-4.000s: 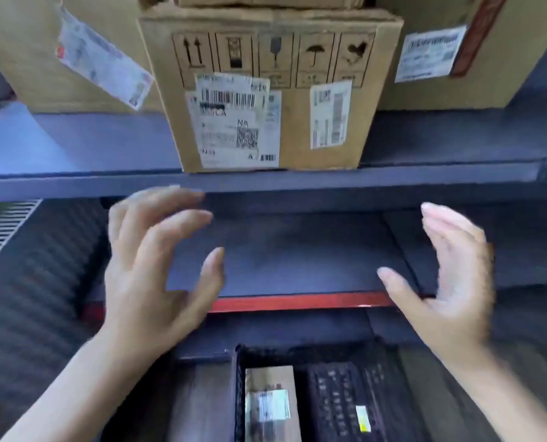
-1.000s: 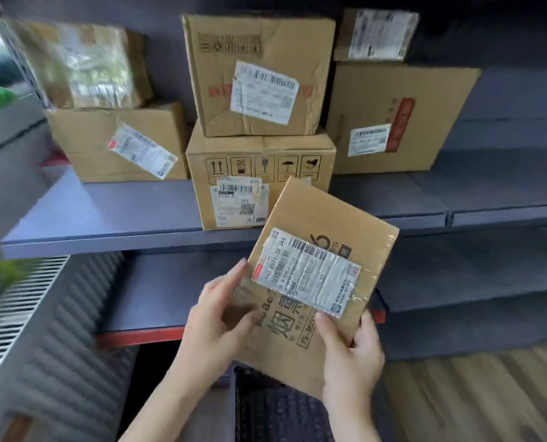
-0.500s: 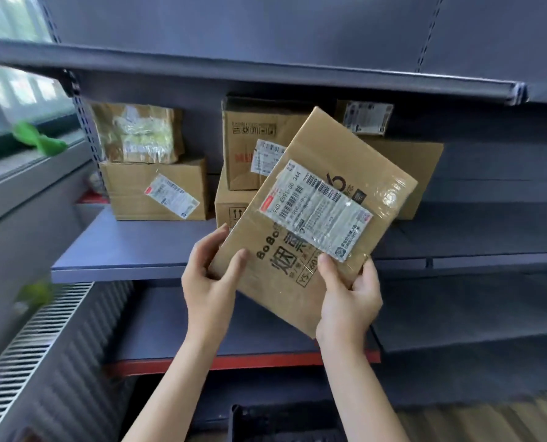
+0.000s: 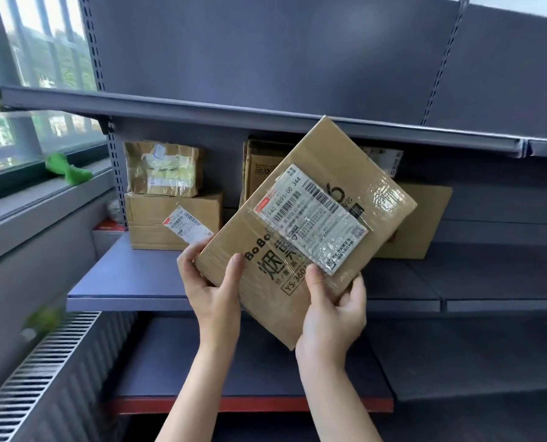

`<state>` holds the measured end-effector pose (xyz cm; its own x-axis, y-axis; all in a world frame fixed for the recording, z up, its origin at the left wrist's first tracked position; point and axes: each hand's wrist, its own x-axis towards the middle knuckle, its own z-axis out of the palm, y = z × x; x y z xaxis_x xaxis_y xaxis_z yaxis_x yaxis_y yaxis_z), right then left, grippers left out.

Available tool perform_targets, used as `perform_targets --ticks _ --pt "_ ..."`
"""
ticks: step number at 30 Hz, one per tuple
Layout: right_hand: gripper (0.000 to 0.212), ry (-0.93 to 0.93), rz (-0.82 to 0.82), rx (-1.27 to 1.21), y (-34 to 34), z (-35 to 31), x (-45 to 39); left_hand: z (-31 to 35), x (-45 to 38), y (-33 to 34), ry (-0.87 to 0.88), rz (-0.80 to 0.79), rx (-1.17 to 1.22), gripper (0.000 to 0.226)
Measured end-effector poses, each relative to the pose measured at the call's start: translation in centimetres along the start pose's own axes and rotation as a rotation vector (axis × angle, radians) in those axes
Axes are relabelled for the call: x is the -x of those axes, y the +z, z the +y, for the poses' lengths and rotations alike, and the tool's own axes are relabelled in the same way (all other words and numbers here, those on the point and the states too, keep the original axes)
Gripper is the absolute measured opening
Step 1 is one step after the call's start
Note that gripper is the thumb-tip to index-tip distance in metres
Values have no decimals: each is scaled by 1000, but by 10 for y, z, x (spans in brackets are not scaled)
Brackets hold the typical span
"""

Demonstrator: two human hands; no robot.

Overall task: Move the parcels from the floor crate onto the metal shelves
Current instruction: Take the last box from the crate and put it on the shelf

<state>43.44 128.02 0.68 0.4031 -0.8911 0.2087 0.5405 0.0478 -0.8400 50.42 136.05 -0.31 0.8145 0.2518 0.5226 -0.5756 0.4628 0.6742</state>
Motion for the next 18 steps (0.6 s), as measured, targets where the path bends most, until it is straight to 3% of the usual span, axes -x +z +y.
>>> perform_targets --ticks 11,18 --pt "61 -123 -113 17 -12 4 -10 -3 -17 -8 -12 -7 -70 29" --pt "83 -459 -261 188 -38 -40 -66 11 -53 -33 63 -104 -132 33"
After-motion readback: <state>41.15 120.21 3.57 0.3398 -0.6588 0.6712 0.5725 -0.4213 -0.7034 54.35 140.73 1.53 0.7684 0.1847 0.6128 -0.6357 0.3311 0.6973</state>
